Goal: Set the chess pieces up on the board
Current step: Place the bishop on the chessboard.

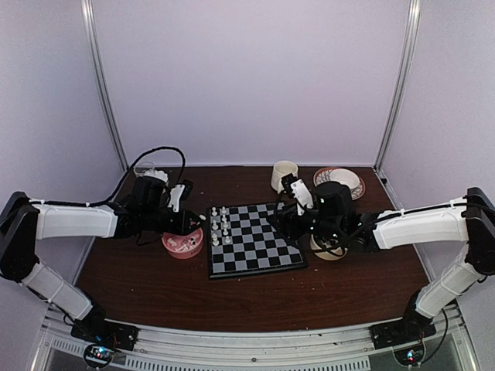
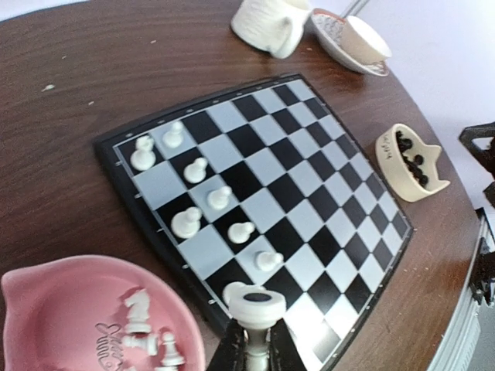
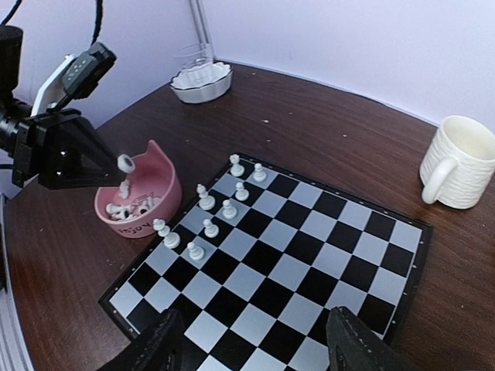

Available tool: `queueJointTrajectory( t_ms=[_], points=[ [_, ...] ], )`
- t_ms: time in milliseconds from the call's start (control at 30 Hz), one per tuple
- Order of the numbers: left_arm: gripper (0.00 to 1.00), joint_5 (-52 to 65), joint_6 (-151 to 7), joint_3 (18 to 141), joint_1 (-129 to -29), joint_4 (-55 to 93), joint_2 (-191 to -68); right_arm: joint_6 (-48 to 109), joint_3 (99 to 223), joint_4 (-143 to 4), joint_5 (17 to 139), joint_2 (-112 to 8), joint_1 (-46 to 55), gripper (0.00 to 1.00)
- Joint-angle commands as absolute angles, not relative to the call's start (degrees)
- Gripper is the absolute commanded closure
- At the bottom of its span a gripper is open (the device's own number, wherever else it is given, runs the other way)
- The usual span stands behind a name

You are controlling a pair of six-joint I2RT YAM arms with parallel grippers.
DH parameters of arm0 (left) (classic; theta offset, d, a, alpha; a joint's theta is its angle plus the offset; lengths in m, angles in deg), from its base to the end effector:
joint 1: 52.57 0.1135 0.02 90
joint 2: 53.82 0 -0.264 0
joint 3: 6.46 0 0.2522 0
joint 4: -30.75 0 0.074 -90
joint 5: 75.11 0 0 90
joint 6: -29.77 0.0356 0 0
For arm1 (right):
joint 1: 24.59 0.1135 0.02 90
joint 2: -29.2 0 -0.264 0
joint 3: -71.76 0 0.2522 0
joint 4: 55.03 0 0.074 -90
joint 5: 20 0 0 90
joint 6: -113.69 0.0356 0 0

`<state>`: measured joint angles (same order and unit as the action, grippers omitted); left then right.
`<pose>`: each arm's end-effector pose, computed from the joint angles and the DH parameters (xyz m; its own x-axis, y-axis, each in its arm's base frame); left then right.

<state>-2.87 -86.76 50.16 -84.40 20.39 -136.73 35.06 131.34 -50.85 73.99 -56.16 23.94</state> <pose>0.2492 -0.1675 0.1994 -0.7710 -0.0221 -0.6365 0.4089 0.7491 -0.5213 0.2151 0.2471 0.2266 -0.3948 -0.1497 -0.9065 -0.7268 0.6545 0.2084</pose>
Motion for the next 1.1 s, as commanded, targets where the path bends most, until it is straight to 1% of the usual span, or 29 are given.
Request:
queueJointTrajectory(
  t_ms=[0, 100, 167, 267, 367, 433, 500, 633, 767, 867, 1067],
  points=[
    [0.91, -9.66, -83.57, 51.87, -88.24, 26.25, -136.19, 32.04, 132.12, -48.13, 80.53, -54.25, 24.05, 0.34],
    [0.91, -7.09, -80.03, 55.42, -92.52, 21.35, -137.39, 31.65, 129.99, -46.34, 75.95, -52.52, 24.01, 0.33],
    [0.91, -0.27, -78.01, 59.23, -95.53, 13.95, -138.79, 31.88, 128.47, -45.54, 71.22, -50.92, 24.01, 0.32],
    [0.91, 5.52, -76.24, 65.01, -98.7, 5.29, -141.74, 32.42, 127.1, -45.49, 62.46, -48.83, 24.01, 0.32],
    [0.91, 7.96, -76.24, 68.88, -100.58, 0.58, -144.32, 32.21, 126.52, -45.84, 54.06, -48.4, 24.01, 0.3],
    [0.9, 7.48, -76.99, 70.5, -100.9, -0.8, -146.21, 31.95, 125.91, -45.32, 51.45, -48.56, 23.86, 0.3],
    [0.89, 5.69, -77.44, 73.25, -100.98, -3.3, -149.57, 32.83, 125.78, -46.16, 51.47, -48.54, 23.53, 0.27],
    [0.89, 3.68, -77.36, 79.2, -102.58, -7.18, -156.18, 34.81, 126.49, -49.3, 53.57, -48.41, 22.2, 0.29],
    [0.9, 7.43, -76.72, 87.09, -105.19, -14.16, -163.08, 37.18, 126.61, -48.92, 58.04, -49.66, 20.73, 0.29],
    [0.89, 7.76, -77.57, 91.86, -105.34, -19.68, -167.52, 38.36, 127.34, -49.61, 58.79, -51.03, 20.4, 0.29],
    [0.85, 8.98, -78.63, 94.2, -105.31, -21.33, -170.39, 39.75, 126.26, -48.01, 59.11, -50.81, 19.79, 0.29]
  ],
)
